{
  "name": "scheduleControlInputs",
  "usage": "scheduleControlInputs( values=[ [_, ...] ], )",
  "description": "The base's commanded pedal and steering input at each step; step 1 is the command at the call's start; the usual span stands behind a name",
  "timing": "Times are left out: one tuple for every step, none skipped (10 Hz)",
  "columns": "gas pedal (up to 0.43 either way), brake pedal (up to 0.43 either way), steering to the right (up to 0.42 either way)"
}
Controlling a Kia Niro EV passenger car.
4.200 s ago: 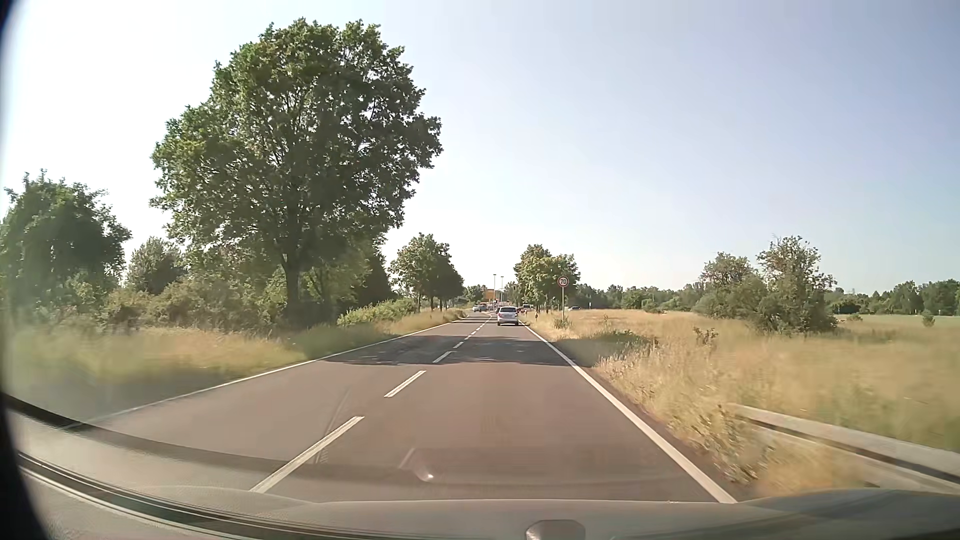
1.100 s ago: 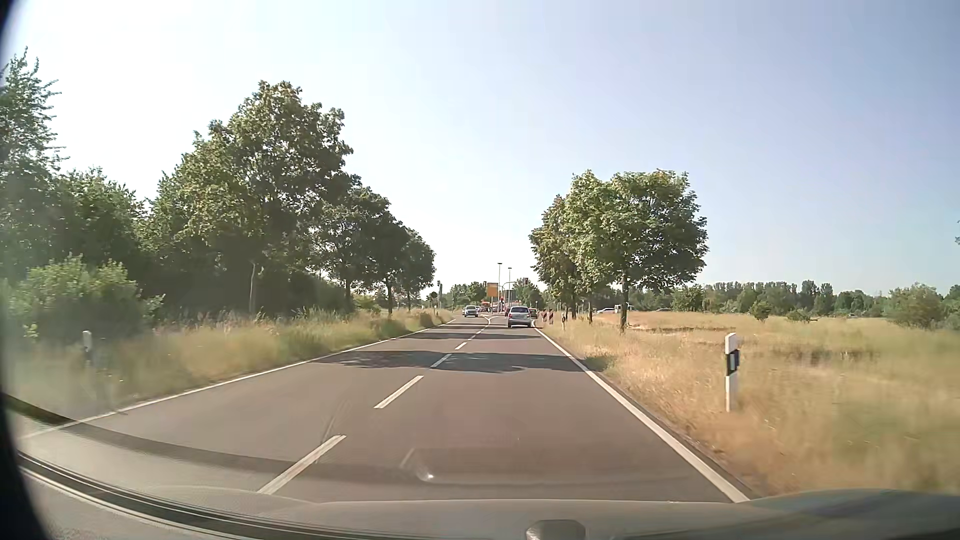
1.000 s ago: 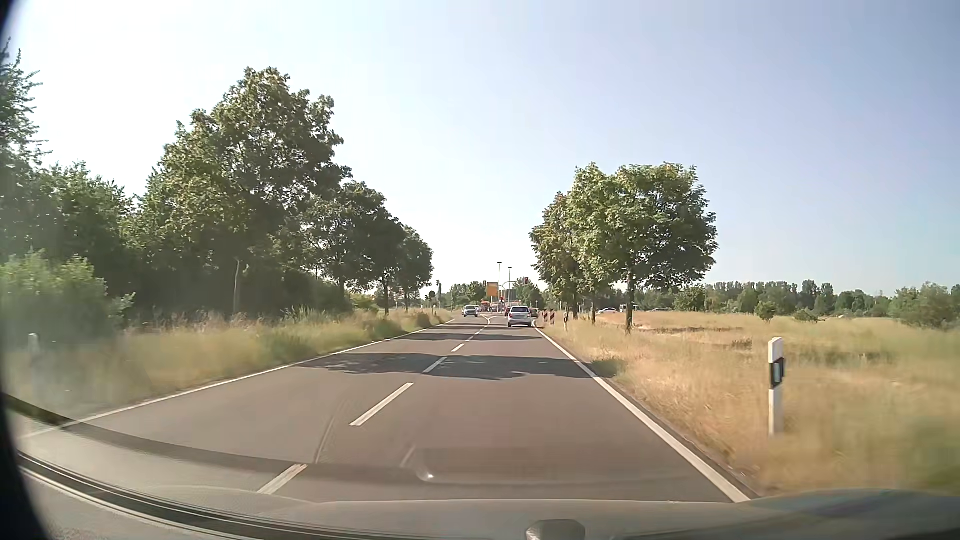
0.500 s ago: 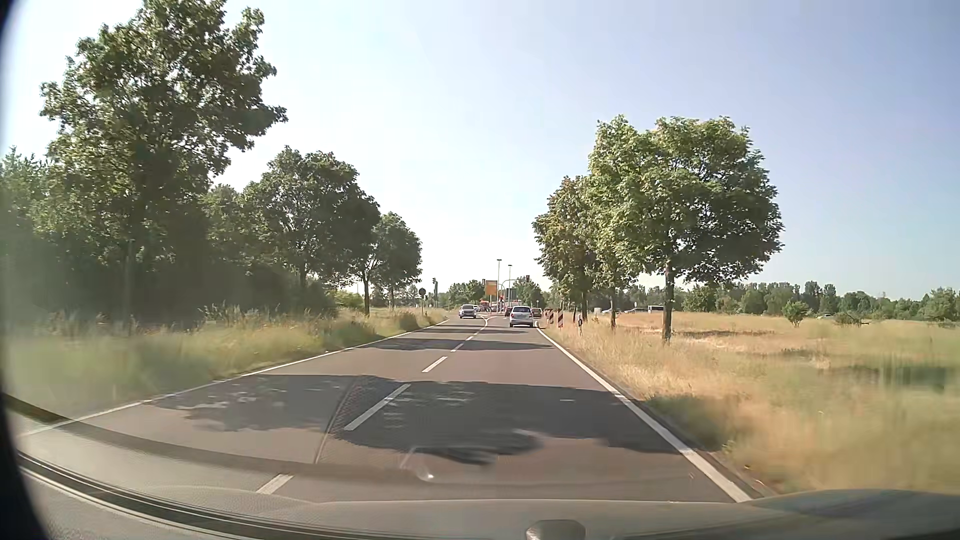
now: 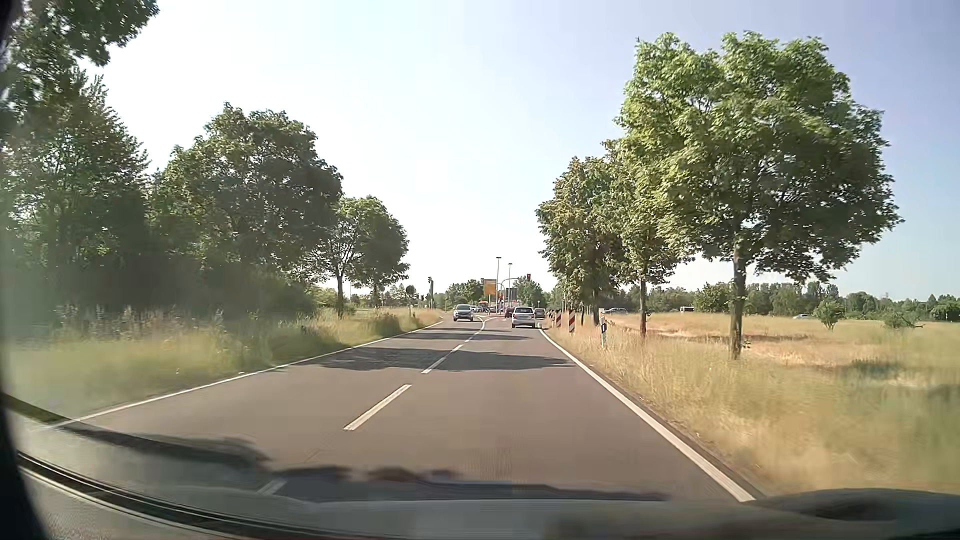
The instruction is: Follow the waypoints while adhering to traffic rules and regulations
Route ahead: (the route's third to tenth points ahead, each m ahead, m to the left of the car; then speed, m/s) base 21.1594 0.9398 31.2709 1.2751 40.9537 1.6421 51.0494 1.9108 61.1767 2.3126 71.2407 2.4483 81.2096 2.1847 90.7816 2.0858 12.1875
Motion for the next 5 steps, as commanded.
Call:
scheduleControlInputs(
  values=[
    [0.0,0.171,0.001],
    [0.0,0.171,0.001],
    [0.0,0.171,0.001],
    [0.0,0.171,0.001],
    [0.0,0.171,0.001]
  ],
)
